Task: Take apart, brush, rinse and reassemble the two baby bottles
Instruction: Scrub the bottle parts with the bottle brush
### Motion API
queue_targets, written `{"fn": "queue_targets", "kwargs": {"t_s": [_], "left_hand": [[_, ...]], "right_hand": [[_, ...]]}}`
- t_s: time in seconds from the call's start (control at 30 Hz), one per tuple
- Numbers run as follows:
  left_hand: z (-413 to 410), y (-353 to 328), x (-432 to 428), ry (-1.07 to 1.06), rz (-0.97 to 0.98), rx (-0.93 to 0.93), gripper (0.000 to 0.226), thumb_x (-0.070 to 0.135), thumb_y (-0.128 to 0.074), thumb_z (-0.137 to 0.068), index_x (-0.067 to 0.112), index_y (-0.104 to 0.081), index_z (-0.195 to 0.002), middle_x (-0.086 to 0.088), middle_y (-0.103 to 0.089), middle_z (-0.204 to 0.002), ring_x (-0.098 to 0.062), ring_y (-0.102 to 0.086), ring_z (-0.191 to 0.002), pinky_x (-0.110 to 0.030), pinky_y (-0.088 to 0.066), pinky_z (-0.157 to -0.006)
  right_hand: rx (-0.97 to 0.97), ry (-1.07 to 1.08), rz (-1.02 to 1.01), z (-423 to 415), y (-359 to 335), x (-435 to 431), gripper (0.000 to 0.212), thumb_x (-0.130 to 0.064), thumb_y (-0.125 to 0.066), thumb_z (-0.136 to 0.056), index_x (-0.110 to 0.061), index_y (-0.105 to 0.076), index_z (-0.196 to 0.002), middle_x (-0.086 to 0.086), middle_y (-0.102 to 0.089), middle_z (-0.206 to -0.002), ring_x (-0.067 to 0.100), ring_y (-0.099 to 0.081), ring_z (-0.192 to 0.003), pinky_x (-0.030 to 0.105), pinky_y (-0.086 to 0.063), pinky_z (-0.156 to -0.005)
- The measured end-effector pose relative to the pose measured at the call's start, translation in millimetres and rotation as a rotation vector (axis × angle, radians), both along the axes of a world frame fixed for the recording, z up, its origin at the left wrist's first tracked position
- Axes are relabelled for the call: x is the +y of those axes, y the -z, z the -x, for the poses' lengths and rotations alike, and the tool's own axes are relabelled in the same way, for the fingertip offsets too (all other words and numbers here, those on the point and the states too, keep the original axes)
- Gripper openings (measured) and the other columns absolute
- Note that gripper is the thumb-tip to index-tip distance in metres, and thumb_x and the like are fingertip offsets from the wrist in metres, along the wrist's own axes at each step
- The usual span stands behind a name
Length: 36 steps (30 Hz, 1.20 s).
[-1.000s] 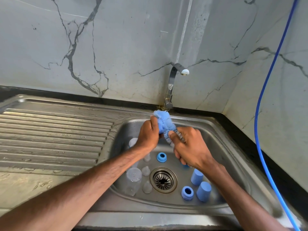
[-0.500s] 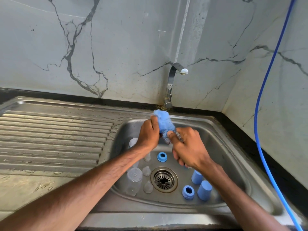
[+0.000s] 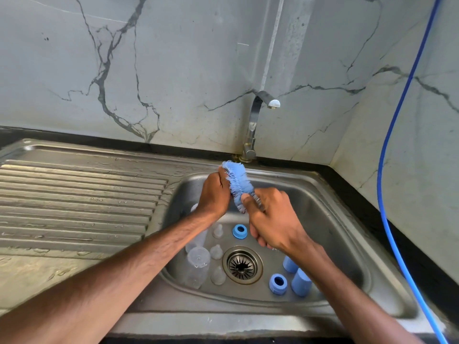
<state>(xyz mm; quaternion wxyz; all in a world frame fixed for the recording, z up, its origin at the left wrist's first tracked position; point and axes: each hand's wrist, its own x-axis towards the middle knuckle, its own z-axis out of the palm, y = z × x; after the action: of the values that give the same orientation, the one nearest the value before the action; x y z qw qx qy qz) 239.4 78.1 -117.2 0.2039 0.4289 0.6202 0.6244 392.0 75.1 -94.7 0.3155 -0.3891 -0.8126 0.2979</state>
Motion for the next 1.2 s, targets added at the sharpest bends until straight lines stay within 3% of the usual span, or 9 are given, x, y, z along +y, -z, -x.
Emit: {"fn": "queue_targets", "kwargs": {"t_s": [0.27,0.37,0.5,0.63,0.7,0.8,1.0,1.1,1.2], "left_hand": [[2.5,-1.5,0.1,-0.026,0.004,-0.017,0.048,0.024,-0.031,-0.112,0.005,-0.059,-0.078,-0.016,-0.066,-0.079,-0.027,-0.062,-0.073,-0.025,-0.052,-0.067],[-5.7,-1.3,0.0,0.041,0.045,-0.078,0.044,0.023,-0.036,-0.110,0.002,-0.059,-0.079,-0.026,-0.068,-0.088,-0.034,-0.068,-0.088,-0.048,-0.059,-0.081],[5.1,-4.5,-6.8,-0.109,0.018,0.049,0.034,0.020,-0.042,-0.109,0.008,-0.063,-0.085,0.004,-0.067,-0.071,0.005,-0.067,-0.077,-0.009,-0.044,-0.063],[-0.8,-2.1,-1.5,0.006,0.054,0.090,0.030,0.018,-0.041,-0.109,0.009,-0.053,-0.083,-0.012,-0.058,-0.083,-0.036,-0.064,-0.088,-0.032,-0.045,-0.071],[-0.1,-6.0,0.0,-0.054,0.019,0.038,0.036,0.021,-0.035,-0.111,0.007,-0.055,-0.083,-0.014,-0.059,-0.082,-0.034,-0.060,-0.083,-0.028,-0.040,-0.067],[-2.4,-1.2,0.2,0.030,0.025,-0.061,0.042,0.023,-0.034,-0.111,0.005,-0.056,-0.079,-0.019,-0.063,-0.082,-0.028,-0.065,-0.076,-0.044,-0.058,-0.073],[3.7,5.0,5.7,-0.045,0.050,-0.013,0.029,0.017,-0.040,-0.109,0.001,-0.057,-0.091,-0.019,-0.058,-0.086,-0.018,-0.051,-0.071,-0.009,-0.039,-0.056],[0.6,5.7,7.6,0.030,0.036,-0.046,0.039,0.022,-0.037,-0.109,-0.007,-0.058,-0.093,-0.037,-0.063,-0.097,-0.036,-0.063,-0.083,-0.043,-0.057,-0.077],[4.6,5.1,9.0,-0.068,0.001,-0.029,0.042,0.022,-0.034,-0.110,-0.004,-0.060,-0.091,-0.033,-0.066,-0.098,-0.037,-0.063,-0.089,-0.034,-0.044,-0.071]], "right_hand": [[-0.022,0.001,-0.048,2.0,0.8,0.3,0.038,-0.025,-0.046,-0.105,-0.001,-0.057,-0.078,0.014,-0.063,-0.050,0.022,-0.056,-0.032,0.026,-0.040,-0.033],[-0.018,0.084,-0.045,-0.9,-0.8,6.6,0.037,-0.021,-0.046,-0.103,0.002,-0.058,-0.077,0.015,-0.064,-0.051,0.028,-0.058,-0.035,0.030,-0.045,-0.034],[-0.034,-0.015,-0.091,3.7,2.9,-2.8,0.039,-0.025,-0.046,-0.104,0.000,-0.057,-0.077,0.013,-0.064,-0.051,0.016,-0.055,-0.032,0.025,-0.041,-0.036],[0.005,0.065,-0.005,1.9,0.8,5.7,0.036,-0.023,-0.046,-0.104,0.002,-0.058,-0.081,0.015,-0.064,-0.051,0.024,-0.056,-0.033,0.027,-0.042,-0.032],[0.008,0.022,-0.002,0.6,2.2,1.9,0.036,-0.026,-0.046,-0.105,-0.002,-0.058,-0.080,0.014,-0.063,-0.050,0.023,-0.055,-0.031,0.024,-0.038,-0.031],[-0.025,0.069,0.021,-2.7,-0.1,7.2,0.038,-0.024,-0.046,-0.104,0.002,-0.058,-0.079,0.016,-0.065,-0.052,0.030,-0.057,-0.034,0.026,-0.040,-0.031],[-0.002,0.027,0.015,-0.4,2.0,0.0,0.038,-0.023,-0.047,-0.104,0.003,-0.058,-0.079,0.014,-0.064,-0.050,0.021,-0.054,-0.031,0.023,-0.038,-0.032],[0.008,0.081,0.050,0.1,0.5,5.1,0.038,-0.021,-0.046,-0.106,0.005,-0.059,-0.083,0.016,-0.064,-0.053,0.019,-0.056,-0.034,0.025,-0.042,-0.034],[0.011,0.017,-0.005,4.1,3.1,-3.0,0.036,-0.023,-0.047,-0.105,0.000,-0.059,-0.081,0.012,-0.064,-0.052,0.013,-0.054,-0.033,0.022,-0.038,-0.035]]}}
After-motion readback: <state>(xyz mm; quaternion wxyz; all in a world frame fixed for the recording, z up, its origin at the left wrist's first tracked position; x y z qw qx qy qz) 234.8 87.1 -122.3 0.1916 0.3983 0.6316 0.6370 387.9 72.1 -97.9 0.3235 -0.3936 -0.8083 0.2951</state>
